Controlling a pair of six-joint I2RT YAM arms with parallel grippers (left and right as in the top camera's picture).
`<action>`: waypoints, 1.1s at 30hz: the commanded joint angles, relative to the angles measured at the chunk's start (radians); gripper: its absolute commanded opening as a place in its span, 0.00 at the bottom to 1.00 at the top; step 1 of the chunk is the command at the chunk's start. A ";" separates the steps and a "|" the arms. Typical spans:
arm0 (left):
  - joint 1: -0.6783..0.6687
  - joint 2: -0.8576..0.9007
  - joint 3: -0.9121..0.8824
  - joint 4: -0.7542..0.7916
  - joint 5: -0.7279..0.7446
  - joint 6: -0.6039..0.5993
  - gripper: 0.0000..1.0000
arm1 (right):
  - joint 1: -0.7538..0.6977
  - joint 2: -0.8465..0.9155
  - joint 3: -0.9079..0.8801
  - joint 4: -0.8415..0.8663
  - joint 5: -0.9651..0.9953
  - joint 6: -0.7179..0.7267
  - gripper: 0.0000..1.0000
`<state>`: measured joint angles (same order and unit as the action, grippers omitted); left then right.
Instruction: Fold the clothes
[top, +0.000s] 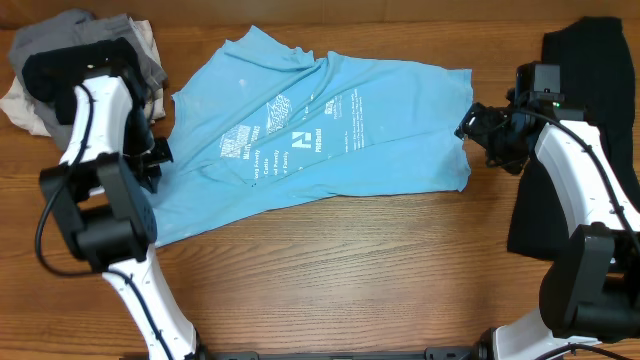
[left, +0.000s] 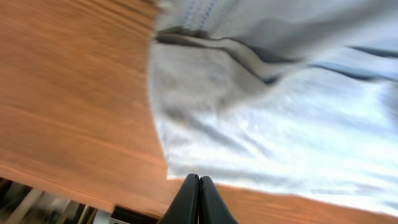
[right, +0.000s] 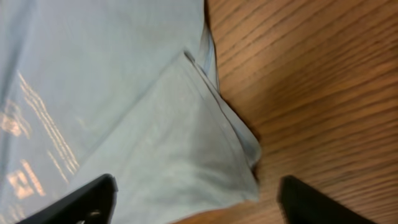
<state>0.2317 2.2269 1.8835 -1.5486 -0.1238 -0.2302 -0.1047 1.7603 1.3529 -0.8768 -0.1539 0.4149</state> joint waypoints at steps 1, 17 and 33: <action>0.003 -0.104 0.000 0.022 0.078 0.027 0.08 | -0.001 -0.030 -0.005 0.049 -0.006 -0.009 0.54; -0.014 -0.158 0.000 0.085 0.248 0.104 1.00 | 0.006 0.130 -0.005 0.259 -0.049 -0.024 0.59; -0.017 -0.158 0.000 0.090 0.248 0.104 1.00 | 0.006 0.267 -0.005 0.467 -0.050 -0.015 0.04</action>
<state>0.2222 2.0850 1.8835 -1.4651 0.1089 -0.1482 -0.1028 2.0140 1.3472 -0.4328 -0.2024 0.3988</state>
